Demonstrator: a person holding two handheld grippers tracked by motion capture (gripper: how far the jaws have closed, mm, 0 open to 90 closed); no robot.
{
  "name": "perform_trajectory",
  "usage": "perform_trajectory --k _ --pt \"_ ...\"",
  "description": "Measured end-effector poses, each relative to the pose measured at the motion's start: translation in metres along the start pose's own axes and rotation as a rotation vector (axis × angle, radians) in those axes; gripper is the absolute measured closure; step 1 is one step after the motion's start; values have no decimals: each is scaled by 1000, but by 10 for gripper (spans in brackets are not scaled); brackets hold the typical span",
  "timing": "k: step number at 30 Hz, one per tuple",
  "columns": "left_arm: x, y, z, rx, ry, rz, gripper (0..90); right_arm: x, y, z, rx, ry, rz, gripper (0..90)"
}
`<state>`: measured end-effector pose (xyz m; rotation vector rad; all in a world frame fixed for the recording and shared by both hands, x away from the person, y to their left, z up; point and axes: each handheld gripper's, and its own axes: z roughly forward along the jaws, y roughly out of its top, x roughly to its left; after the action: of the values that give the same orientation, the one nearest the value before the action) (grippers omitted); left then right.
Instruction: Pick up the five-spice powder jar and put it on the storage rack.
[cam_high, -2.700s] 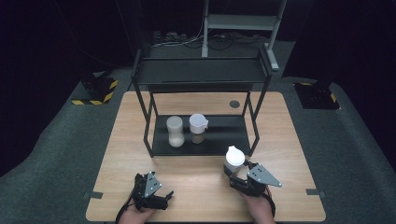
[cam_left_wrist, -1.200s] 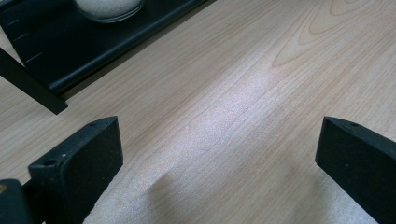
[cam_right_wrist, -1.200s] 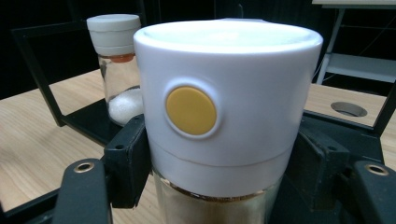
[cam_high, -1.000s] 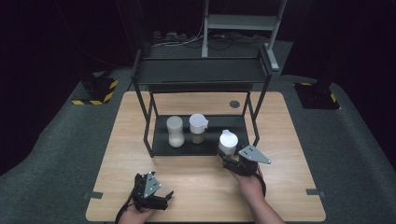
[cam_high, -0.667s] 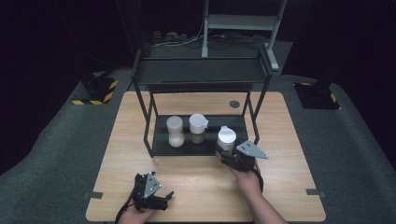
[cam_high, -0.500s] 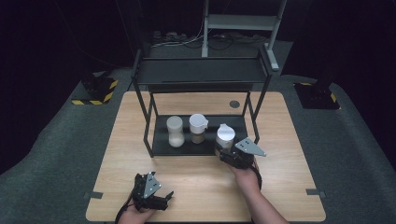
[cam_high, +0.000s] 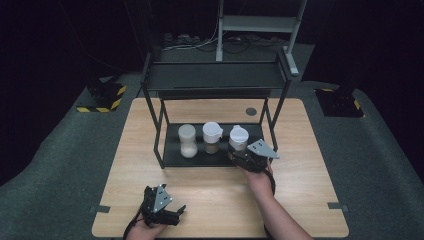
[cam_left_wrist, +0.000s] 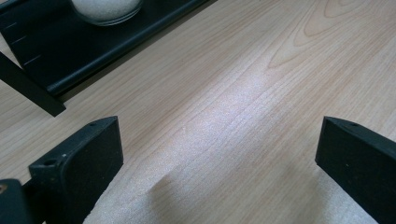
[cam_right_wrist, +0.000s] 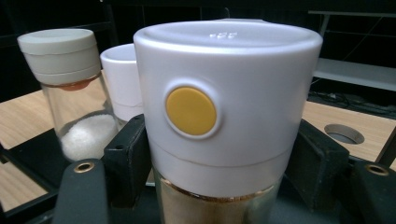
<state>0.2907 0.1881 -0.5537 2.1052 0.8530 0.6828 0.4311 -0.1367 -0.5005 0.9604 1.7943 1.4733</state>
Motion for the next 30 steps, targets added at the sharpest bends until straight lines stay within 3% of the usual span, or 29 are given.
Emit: perform_trajectory --k 30 --pt "0 0 -1 -3 -6 -1 9 -13 -4 34 21 -49 3 306"
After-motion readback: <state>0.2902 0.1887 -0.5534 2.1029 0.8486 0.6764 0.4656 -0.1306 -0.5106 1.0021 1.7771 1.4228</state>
